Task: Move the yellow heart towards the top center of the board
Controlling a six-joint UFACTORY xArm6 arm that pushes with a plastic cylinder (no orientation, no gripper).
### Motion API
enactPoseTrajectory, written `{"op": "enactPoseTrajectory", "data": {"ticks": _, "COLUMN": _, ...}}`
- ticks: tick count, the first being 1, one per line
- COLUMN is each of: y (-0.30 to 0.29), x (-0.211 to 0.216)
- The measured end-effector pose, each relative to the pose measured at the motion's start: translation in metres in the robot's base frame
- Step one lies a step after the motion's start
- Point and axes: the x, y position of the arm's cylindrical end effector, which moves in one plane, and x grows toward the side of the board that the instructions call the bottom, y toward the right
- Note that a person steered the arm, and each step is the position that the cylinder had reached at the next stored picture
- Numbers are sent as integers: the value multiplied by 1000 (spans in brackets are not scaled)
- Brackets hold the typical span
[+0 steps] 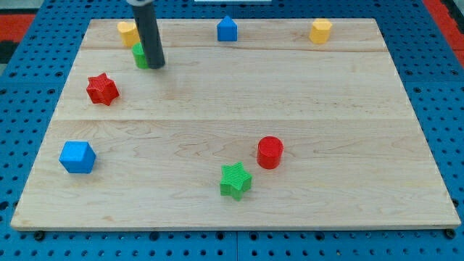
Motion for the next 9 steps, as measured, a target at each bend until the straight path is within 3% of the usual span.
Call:
{"op": "enactPoseTrajectory", "data": {"ticks": 2, "y": -38, "x": -11}}
{"op": "enactPoseTrajectory", "data": {"ticks": 5, "y": -148, "x": -34}}
{"op": "enactPoseTrajectory", "data": {"ticks": 6, "y": -147, "x": -63}}
{"op": "enactPoseTrajectory", "data": {"ticks": 7, "y": -100, "x": -79}}
{"op": "enactPoseTrajectory", "data": {"ticks": 9, "y": -54, "x": -77}}
